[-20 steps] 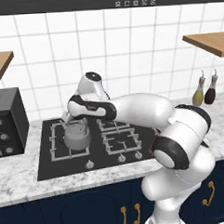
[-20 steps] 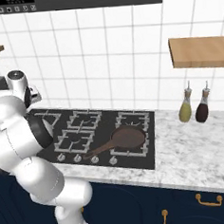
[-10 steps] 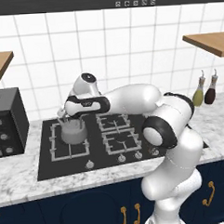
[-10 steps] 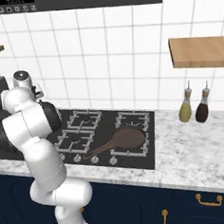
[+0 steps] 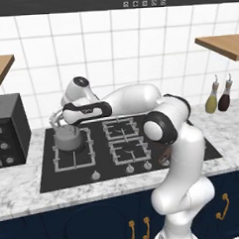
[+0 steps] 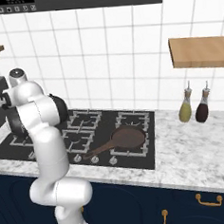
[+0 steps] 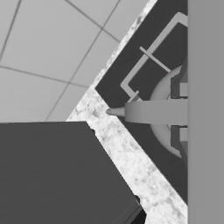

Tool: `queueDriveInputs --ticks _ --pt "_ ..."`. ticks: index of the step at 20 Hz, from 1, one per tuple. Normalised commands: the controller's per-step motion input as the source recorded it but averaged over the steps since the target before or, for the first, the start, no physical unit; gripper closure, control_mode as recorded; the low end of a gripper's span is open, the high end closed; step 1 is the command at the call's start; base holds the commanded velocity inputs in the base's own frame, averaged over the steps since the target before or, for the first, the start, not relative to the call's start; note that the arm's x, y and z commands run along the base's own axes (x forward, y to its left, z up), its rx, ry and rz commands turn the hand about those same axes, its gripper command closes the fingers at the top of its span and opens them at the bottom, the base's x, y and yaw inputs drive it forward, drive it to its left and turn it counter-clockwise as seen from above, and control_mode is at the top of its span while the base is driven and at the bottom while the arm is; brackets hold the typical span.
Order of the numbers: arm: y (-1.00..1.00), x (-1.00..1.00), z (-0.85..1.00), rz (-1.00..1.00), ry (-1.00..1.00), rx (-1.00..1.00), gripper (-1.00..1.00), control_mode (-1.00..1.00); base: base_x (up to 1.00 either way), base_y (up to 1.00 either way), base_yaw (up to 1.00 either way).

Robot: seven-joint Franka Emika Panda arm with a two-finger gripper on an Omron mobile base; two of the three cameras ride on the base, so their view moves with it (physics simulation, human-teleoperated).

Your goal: Pick the kettle from the counter and place it on a stove burner. Then turn the burner on.

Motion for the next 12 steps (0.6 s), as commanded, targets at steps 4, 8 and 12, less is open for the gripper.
queueDriveInputs --ticks 4,8,12 --pt "-0.08 0.00 -0.07 0.00 0.00 0.00 1.00 -1.00 0.00 0.00 0.00" --pt "-0.15 0.00 0.11 -0.02 0.00 0.00 1.00 -1.00 0.00 0.00 0.00" --pt "-0.24 0.00 0.01 -0.06 0.00 0.00 1.00 -1.00 0.00 0.00 0.00"
